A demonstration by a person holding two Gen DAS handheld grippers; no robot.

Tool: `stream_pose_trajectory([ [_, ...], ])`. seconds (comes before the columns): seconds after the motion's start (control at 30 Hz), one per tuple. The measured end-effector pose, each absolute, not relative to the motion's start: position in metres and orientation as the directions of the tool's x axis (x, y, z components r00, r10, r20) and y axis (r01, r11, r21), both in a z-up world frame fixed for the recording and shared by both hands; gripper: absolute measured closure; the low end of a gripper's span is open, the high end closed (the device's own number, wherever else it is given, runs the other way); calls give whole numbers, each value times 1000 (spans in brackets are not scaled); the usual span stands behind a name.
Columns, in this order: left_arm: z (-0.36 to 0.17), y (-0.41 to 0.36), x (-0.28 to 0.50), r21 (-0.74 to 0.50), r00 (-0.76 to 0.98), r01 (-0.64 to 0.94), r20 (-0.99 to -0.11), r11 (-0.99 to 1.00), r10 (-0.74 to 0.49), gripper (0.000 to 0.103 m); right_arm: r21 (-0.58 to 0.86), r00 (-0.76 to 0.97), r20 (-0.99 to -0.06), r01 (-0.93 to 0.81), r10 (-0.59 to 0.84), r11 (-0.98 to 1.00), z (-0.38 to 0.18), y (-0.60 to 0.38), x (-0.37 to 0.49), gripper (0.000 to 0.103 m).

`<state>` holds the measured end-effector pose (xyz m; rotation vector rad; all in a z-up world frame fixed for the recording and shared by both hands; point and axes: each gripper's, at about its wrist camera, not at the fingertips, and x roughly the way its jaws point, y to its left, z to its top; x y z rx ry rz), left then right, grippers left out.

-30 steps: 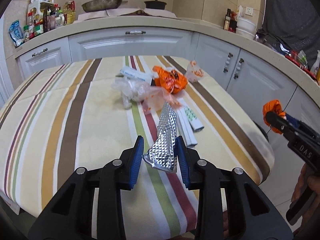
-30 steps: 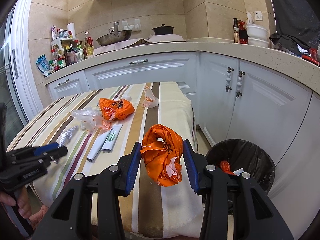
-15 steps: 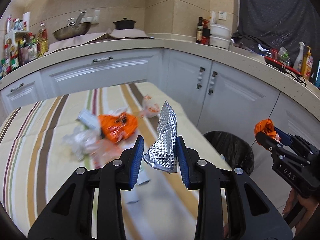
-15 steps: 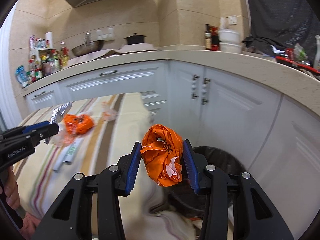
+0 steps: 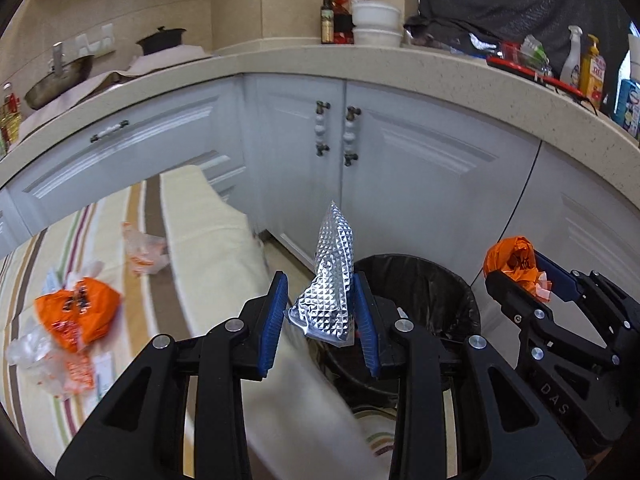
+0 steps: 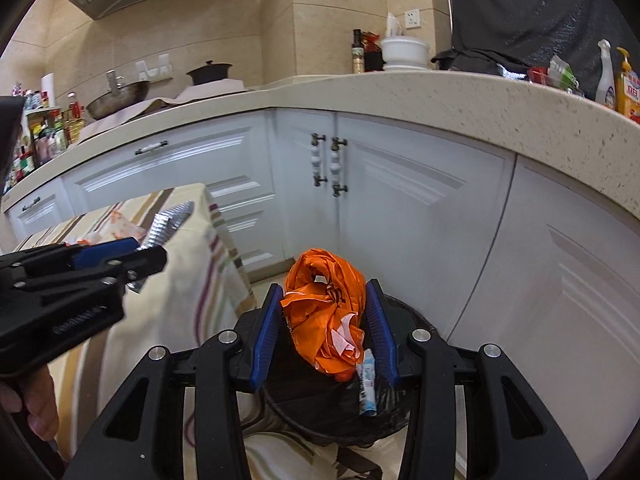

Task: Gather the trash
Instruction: 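Carry the foil and orange bag over the bin and open both tools, then move both open tools back over the table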

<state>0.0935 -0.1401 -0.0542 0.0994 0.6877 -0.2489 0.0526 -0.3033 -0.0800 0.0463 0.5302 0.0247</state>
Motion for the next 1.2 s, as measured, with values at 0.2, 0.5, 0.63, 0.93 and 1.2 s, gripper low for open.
stream_pose_trajectory([
  [0.2, -63, -170, 117, 17, 727, 279, -657, 960, -200, 70, 63, 862, -506, 15, 19, 998, -84, -325, 71, 60],
  [0.5, -80, -189, 155, 24, 696, 243, -700, 970, -158, 44, 126, 850, -527, 77, 1, 989, -101, -358, 100, 42],
  [0.63, -78, -181, 154, 17, 698, 237, -699, 971, -158, 40, 125, 849, -528, 84, -6, 989, -102, -358, 97, 42],
  [0.93, -51, -138, 129, -15, 736, 194, -659, 981, -156, 38, 123, 862, -507, 41, 27, 992, -87, -330, 82, 42],
  [1.2, -31, -59, 87, -2, 789, 73, -611, 997, -59, 34, 130, 857, -489, -108, 159, 986, -76, -263, 75, 42],
])
